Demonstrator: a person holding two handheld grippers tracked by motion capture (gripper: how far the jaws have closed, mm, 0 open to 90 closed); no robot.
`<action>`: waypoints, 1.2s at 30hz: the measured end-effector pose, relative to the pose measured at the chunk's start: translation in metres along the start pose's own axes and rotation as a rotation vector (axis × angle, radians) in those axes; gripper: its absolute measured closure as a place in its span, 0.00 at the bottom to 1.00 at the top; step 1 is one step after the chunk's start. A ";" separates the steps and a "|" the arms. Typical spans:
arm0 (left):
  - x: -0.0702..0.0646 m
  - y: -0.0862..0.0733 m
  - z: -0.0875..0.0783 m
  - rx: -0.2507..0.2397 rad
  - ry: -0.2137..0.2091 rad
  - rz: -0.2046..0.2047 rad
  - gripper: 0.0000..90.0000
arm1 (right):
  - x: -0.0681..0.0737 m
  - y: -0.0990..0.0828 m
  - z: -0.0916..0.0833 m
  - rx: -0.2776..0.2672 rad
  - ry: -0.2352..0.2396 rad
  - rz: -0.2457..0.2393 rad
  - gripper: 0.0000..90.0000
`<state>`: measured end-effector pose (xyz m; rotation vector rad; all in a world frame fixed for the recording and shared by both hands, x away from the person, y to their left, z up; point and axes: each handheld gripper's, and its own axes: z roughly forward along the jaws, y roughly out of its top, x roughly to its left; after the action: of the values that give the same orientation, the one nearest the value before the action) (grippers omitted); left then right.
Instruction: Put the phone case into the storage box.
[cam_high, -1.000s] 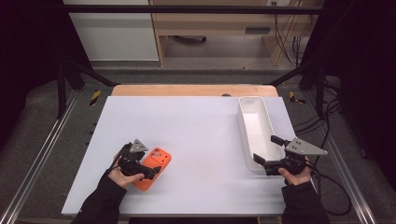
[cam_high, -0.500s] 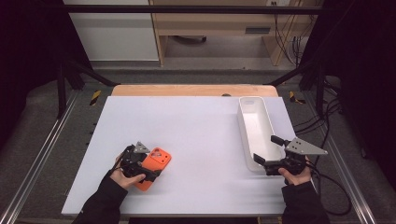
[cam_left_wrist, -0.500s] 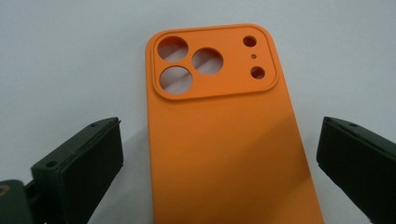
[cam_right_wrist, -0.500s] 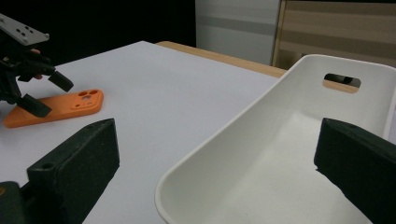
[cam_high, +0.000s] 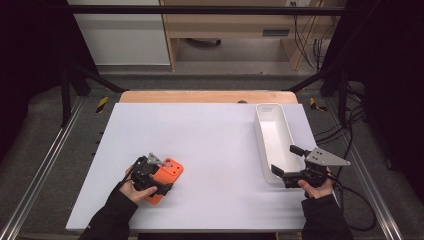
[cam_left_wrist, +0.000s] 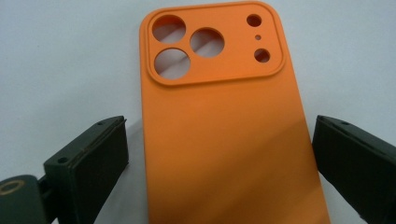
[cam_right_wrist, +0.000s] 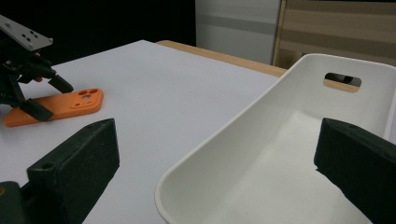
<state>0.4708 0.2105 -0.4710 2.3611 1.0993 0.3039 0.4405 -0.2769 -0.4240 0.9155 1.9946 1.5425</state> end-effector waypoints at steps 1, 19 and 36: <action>0.000 0.000 0.000 0.005 0.004 0.004 0.05 | 0.000 0.000 0.000 0.000 0.000 -0.001 0.01; -0.002 0.006 0.000 0.063 0.009 0.028 0.08 | 0.000 0.000 0.000 0.005 0.002 0.004 0.01; -0.002 0.008 -0.001 0.081 0.013 0.028 0.14 | 0.000 0.000 0.000 0.004 0.004 0.004 0.01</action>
<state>0.4742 0.2047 -0.4653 2.4513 1.1041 0.2896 0.4407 -0.2766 -0.4242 0.9195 2.0000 1.5447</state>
